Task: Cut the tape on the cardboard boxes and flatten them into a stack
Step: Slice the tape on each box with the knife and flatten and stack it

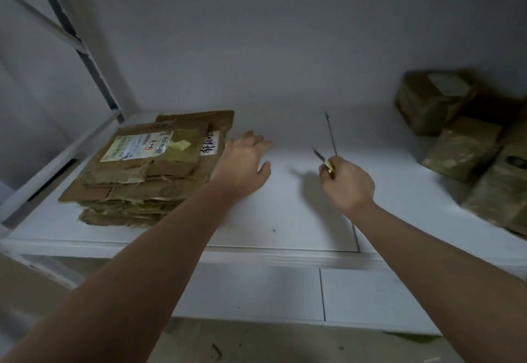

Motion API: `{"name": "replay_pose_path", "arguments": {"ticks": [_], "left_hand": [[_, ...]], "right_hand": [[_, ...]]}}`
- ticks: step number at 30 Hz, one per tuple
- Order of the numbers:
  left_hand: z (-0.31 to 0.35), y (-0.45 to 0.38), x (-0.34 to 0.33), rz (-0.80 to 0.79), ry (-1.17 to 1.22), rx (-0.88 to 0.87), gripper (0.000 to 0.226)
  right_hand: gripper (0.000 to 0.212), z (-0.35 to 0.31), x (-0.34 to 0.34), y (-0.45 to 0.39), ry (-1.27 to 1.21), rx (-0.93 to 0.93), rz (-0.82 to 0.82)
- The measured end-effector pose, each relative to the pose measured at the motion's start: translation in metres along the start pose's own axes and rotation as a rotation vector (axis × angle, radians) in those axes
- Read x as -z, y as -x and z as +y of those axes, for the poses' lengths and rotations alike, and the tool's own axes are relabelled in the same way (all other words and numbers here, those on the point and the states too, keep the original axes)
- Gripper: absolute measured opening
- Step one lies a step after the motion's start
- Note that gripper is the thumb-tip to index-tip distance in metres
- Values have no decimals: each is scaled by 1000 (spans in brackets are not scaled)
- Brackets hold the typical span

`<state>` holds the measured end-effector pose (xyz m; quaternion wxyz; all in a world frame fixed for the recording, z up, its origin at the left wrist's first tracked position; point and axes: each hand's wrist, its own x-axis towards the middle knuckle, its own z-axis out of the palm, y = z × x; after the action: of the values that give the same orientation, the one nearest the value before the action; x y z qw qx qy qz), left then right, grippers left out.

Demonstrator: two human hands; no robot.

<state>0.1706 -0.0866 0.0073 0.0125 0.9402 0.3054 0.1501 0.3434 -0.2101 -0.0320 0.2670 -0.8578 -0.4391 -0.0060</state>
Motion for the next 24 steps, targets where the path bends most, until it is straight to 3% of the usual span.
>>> {"name": "replay_pose_path", "arguments": {"ticks": [7,14,19,24], "left_hand": [[102,-44,-35,-61,22,-76,50],[237,-92,-65,-55,90,-173,52],[297,-110,-68,25,281,-71,54],[327,-112,-60,27,284,-9,52]], "right_hand": [[25,108,56,-2,-33,-79,6],[26,177,127,-22,-170,33,55],[21,181,173,-38,-311,145,93],[23,235,207,-47,-218,62,200]]}}
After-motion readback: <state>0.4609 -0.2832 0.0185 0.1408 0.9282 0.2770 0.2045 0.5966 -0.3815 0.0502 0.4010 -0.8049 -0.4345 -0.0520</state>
